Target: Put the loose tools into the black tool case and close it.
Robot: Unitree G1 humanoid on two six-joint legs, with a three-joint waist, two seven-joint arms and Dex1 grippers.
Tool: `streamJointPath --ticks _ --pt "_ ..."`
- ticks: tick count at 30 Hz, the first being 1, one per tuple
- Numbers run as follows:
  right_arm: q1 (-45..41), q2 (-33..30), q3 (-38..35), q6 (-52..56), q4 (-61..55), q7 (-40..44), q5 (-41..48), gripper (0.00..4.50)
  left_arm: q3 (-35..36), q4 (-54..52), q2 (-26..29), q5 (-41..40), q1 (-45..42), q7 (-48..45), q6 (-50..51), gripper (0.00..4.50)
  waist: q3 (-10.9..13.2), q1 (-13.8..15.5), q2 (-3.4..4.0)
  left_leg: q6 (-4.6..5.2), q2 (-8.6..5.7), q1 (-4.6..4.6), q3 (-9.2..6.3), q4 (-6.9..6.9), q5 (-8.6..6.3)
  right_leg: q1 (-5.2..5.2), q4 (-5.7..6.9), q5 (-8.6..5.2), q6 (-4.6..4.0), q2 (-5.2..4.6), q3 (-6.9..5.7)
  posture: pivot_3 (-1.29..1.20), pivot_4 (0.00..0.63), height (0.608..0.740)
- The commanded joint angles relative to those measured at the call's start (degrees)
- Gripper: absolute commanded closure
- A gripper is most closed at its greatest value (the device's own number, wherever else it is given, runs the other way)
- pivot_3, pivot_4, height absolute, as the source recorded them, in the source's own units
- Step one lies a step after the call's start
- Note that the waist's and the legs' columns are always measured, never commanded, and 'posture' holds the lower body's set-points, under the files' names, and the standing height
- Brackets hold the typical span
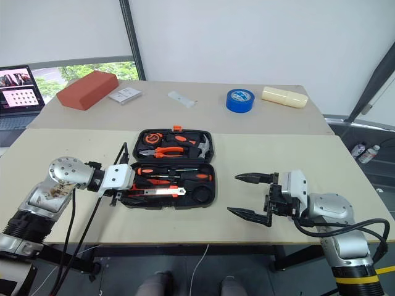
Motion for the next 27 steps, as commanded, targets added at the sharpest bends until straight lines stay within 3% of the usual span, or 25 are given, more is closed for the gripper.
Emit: streamJointPath --ticks 1,7,9,14,15,20,21,22,27 --pt "-0.3 -0.5 -2.2 -1.3 -1.8 -0.6 0.3 0.0 0.5 1.0 0.3 0.3 -1.7 -1.5 -2.2 2.84 0.0 0.0 0.0 0.0 0.0 0.0 0.0 0.01 0.0 0.01 0.0 0.0 0.01 0.0 0.0 0.0 0.15 0.74" --pt "-0.8 -0.2 -1.7 -1.4 -1.3 -0.5 0.1 0.0 0.0 0.7 -1.7 0.7 -1.7 -0.7 -0.8 2.84 0.0 0.0 0.0 0.01 0.0 0.01 -0.01 0.02 0.0 0.02 0.04 0.0 0.02 0.0 0.0 0.0 0.15 0.74" --pt "-1.0 -0.2 -1.5 -1.4 -1.0 -0.5 0.0 0.0 0.0 0.5 -2.0 0.6 -1.5 -0.9 0.3 1.84 0.0 0.0 0.0 0.01 0.0 0.01 -0.01 0.04 0.01 0.03 0.04 0.01 0.02 0.0 0.0 0.0 0.15 0.74" --pt "-1.5 0.2 -1.1 -1.5 -0.4 -0.4 -0.2 0.0 2.4 3.1 -4.5 -1.1 -2.8 1.4 -2.2 0.05 0.0 0.0 0.01 0.01 -0.01 0.02 -0.02 0.04 0.01 0.06 0.04 0.01 0.03 -0.01 0.0 0.0 0.15 0.74" --pt "-1.5 0.3 -1.0 -1.5 -0.3 -0.4 -0.2 0.0 3.6 3.8 -5.3 -2.6 -3.2 1.5 -2.4 0.01 0.0 0.0 0.01 0.01 -0.01 0.02 -0.02 0.04 0.01 0.05 0.05 0.01 0.03 -0.01 0.0 0.0 0.15 0.74" --pt "-1.3 0.7 -1.1 -1.3 -0.2 -0.7 -0.2 0.0 10.7 3.8 -6.9 -13.9 -3.3 -1.2 5.4 0.01 0.0 -0.2 0.0 0.02 -0.01 0.01 -0.05 0.07 0.01 0.04 0.11 0.02 0.02 0.01 -0.01 0.0 0.15 0.74" --pt "-1.3 0.8 -1.1 -1.4 0.0 -0.8 -0.3 0.0 11.5 3.9 -6.9 -14.8 -3.2 -1.3 6.7 0.56 0.0 -0.2 0.0 0.02 -0.01 0.02 -0.05 0.07 0.01 0.04 0.13 0.02 0.02 0.01 0.0 0.0 0.15 0.74" --pt "-1.2 0.9 -1.1 -1.4 0.2 -0.9 -0.3 0.0 11.5 4.2 -6.8 -14.5 -2.5 -1.2 6.6 0.71 0.0 -0.2 0.0 0.02 -0.01 0.03 -0.06 0.07 0.01 0.04 0.15 0.02 0.02 0.01 0.0 0.0 0.15 0.74" --pt "-0.6 1.7 -0.9 -1.8 0.2 -1.5 -0.7 0.0 9.6 4.3 -7.9 -11.2 0.7 0.1 5.1 2.56 0.0 -0.1 0.0 0.03 -0.02 0.05 -0.06 0.11 0.02 0.07 0.17 0.01 0.03 0.0 -0.01 0.0 0.15 0.74"
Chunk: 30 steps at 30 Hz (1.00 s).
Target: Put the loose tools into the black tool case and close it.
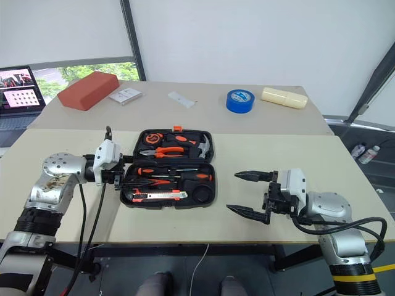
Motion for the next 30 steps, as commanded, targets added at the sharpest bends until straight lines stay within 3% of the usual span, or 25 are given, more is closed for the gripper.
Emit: streamJointPath --ticks 1,3,5,6,11,14,17,21,23,27,30 --pt "0.2 0.5 -1.0 -1.8 -0.8 -0.5 -0.2 0.0 -1.7 -0.9 -0.8 2.4 2.7 1.0 -0.7 2.97 0.0 0.0 0.0 0.0 0.0 0.01 0.0 0.01 0.0 0.02 0.0 0.01 -0.01 0.0 0.0 0.0 0.15 0.74" --pt "0.4 0.6 -1.1 -1.7 -0.9 -0.6 -0.3 0.0 -2.7 -0.2 -1.8 3.9 4.1 2.2 -1.1 3.53 0.0 0.0 0.0 0.0 0.0 0.01 0.0 0.02 0.0 0.02 0.0 0.01 -0.01 0.0 0.0 0.0 0.15 0.74" --pt "0.6 0.6 -1.2 -1.7 -0.8 -0.7 -0.3 0.0 -3.3 1.1 -2.8 5.4 4.5 3.2 -3.1 4.38 0.0 0.2 0.0 0.0 0.0 0.0 0.0 0.02 0.0 0.02 0.0 0.01 -0.01 0.0 0.0 0.0 0.15 0.74" --pt "0.8 0.5 -1.2 -1.7 -0.9 -0.7 -0.3 0.0 -3.9 1.5 -3.0 6.3 4.7 3.4 -3.4 4.46 0.0 0.2 0.0 0.0 0.0 0.0 -0.01 0.03 0.0 0.02 0.0 0.01 -0.01 0.0 -0.01 0.0 0.15 0.74" --pt "1.5 0.2 -1.6 -1.6 -1.1 -1.1 -0.3 0.0 -6.6 3.8 -4.2 11.6 5.0 8.3 -0.9 4.46 -0.1 0.3 0.22 0.0 -0.01 0.04 -0.03 0.15 0.0 0.14 0.01 0.02 0.03 -0.01 -0.01 0.0 0.15 0.74" --pt "2.2 0.2 -2.0 -1.1 -1.8 -1.9 0.0 0.0 -7.4 2.5 -5.2 10.9 5.5 10.1 8.3 4.46 -0.2 0.3 0.41 0.0 -0.01 0.05 -0.07 0.43 0.0 0.23 0.04 -0.11 0.38 -0.02 -0.01 0.0 0.15 0.74" --pt "3.0 0.0 -2.4 -0.4 -2.7 -2.7 0.6 0.0 -8.5 -0.1 -5.0 10.2 6.0 10.1 16.9 4.46 -0.3 0.2 0.44 0.0 -0.02 0.11 -0.08 0.52 0.0 0.32 0.03 -0.2 0.11 -0.03 0.01 0.0 0.15 0.74" --pt "5.2 -0.7 -4.5 0.8 -4.3 -4.7 1.4 0.0 -9.2 -1.6 -3.8 10.6 7.5 8.2 15.1 4.46 -0.3 0.1 0.56 -0.08 -0.02 0.26 -0.08 0.51 -0.05 0.47 0.03 -0.18 0.08 -0.03 0.03 0.0 0.15 0.74" --pt "6.8 -1.0 -6.9 1.4 -5.0 -6.5 1.6 0.0 -5.5 -1.8 -5.1 7.7 8.0 9.1 10.3 4.46 -0.4 0.1 0.63 -0.04 -0.02 0.27 -0.08 0.49 -0.03 0.5 0.0 -0.2 0.05 -0.04 0.04 0.0 0.15 0.74" --pt "13.4 -1.1 -13.1 0.7 -4.6 -10.2 0.1 0.0 5.2 -5.6 -8.2 -2.4 10.3 6.5 -2.1 3.43 -0.4 0.1 0.61 0.17 -0.04 0.19 -0.07 0.41 -0.03 0.44 -0.04 -0.2 -0.06 -0.04 0.08 0.0 0.15 0.74" --pt "20.3 -1.1 -17.7 -2.6 -0.8 -11.9 -3.6 0.0 9.4 -10.5 -7.2 -5.8 14.5 5.3 -5.3 2.35 -0.3 0.2 0.54 0.22 -0.03 -0.12 -0.1 0.39 -0.06 0.15 -0.02 0.03 0.04 -0.01 0.06 0.0 0.15 0.74"
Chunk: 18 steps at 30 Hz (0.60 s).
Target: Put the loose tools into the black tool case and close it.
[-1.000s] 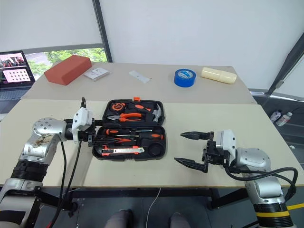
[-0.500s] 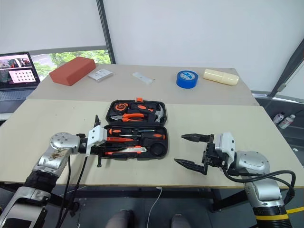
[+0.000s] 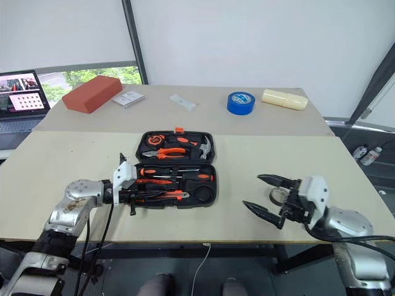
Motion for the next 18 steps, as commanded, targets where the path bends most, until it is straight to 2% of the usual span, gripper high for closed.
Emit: streamJointPath --ticks 1,2,3,6,7,10,12,18 --pt "6.6 -0.5 -6.9 -4.7 3.8 -1.7 -3.6 0.0 6.4 -8.4 2.5 -5.5 4.5 -0.9 -3.3 1.95 0.0 0.0 0.01 0.01 -0.01 -0.03 -0.01 -0.01 -0.01 -0.01 -0.01 -0.01 0.01 0.0 -0.01 0.0 0.15 0.74" --pt "8.2 -0.5 -8.1 -5.8 5.2 -1.6 -4.1 0.0 7.4 -10.8 2.9 -6.2 6.6 -0.1 -2.9 1.72 0.0 0.0 0.01 0.01 -0.02 -0.03 0.01 -0.01 -0.01 -0.04 -0.01 -0.01 0.02 -0.01 0.0 0.0 0.15 0.74" --pt "9.9 -0.5 -9.2 -6.6 6.9 -1.3 -4.4 0.0 8.5 -13.6 3.2 -7.5 9.3 0.4 -2.1 1.25 0.0 0.0 0.02 0.01 -0.03 -0.01 0.02 -0.02 -0.02 -0.01 -0.02 -0.02 0.02 -0.02 0.02 0.0 0.15 0.74" --pt "13.4 -0.7 -11.4 -8.3 10.8 -0.5 -4.9 0.0 10.9 -20.1 4.5 -10.9 17.1 0.2 0.0 0.21 0.0 -0.3 0.04 -0.01 -0.01 0.11 0.06 -0.02 -0.03 0.07 -0.12 -0.4 -0.01 -0.06 0.05 0.0 0.15 0.74" --pt "14.0 -1.1 -11.6 -8.8 11.5 -0.2 -5.3 0.0 11.5 -21.7 5.4 -11.9 19.7 -0.4 1.0 0.06 0.0 -0.4 0.04 -0.03 0.0 0.13 0.07 -0.01 -0.04 0.07 -0.13 -0.4 -0.02 -0.06 0.05 0.0 0.15 0.74" --pt "13.5 -3.6 -11.0 -7.2 10.7 -0.2 -6.4 0.0 13.9 -24.8 5.9 -15.3 24.0 0.3 3.2 0.06 0.0 -0.8 0.1 -0.49 0.01 0.17 0.07 0.0 -0.32 0.02 -0.11 -0.35 -0.08 -0.08 0.05 0.0 0.15 0.74" --pt "11.0 -6.2 -9.5 -2.2 8.4 -1.2 -6.2 0.0 14.5 -26.0 5.9 -15.2 25.6 0.5 2.2 0.06 0.1 -0.9 0.17 -0.53 -0.01 0.21 0.06 0.02 -0.35 -0.04 -0.12 -0.31 -0.13 -0.13 0.06 0.0 0.15 0.74" --pt "-2.4 -14.2 -0.1 13.6 4.3 -1.5 -6.2 0.0 13.3 -28.8 5.6 -15.8 26.2 1.1 3.1 0.06 0.1 -1.4 0.18 -0.55 -0.05 0.43 0.04 0.03 -0.36 -0.1 -0.2 -0.31 -0.14 -0.17 0.08 0.0 0.15 0.74"
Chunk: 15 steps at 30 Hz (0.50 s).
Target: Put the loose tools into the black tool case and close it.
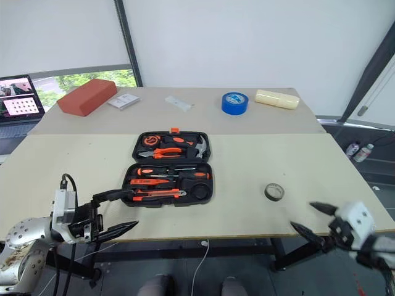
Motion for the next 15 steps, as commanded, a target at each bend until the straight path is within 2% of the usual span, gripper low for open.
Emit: streamJointPath --ticks 1,6,9,15 --pt "-8.5 -3.7 6.1 9.8 -2.8 -0.2 0.0 0.0 -0.3 -3.0 0.0 -0.9 -0.3 0.8 0.0 0.06 0.0 0.0 0.0 0.0 0.0 0.0 0.0 0.0 0.0 0.02 0.0 0.0 0.0 0.02 0.0 0.0 0.15 0.74" --pt "-19.2 -6.1 16.5 16.9 0.0 1.3 -4.2 0.0 -1.2 -3.7 -0.7 -0.3 -0.9 2.4 -0.3 0.06 0.0 0.6 -0.01 0.07 -0.02 -0.27 0.01 0.01 0.04 0.0 -0.01 -0.02 0.04 0.07 0.03 0.0 0.15 0.74" --pt "-23.5 -7.0 21.0 19.5 3.2 1.4 -7.5 0.0 -1.7 -4.2 -0.6 -0.2 -0.8 2.6 -0.4 0.06 0.0 1.0 -0.02 0.59 -0.03 -0.55 -0.01 -0.02 0.2 -0.06 -0.01 0.06 -0.13 0.15 0.1 0.0 0.15 0.74" --pt "-28.8 -8.4 26.6 22.5 6.6 2.4 -12.8 1.73 -1.4 -5.4 0.1 -0.5 -0.6 3.0 -0.4 0.0 0.0 1.3 -0.03 0.59 -0.03 -0.59 0.02 -0.03 0.07 -0.12 -0.01 -0.01 -0.06 0.17 0.12 0.0 0.15 0.74"
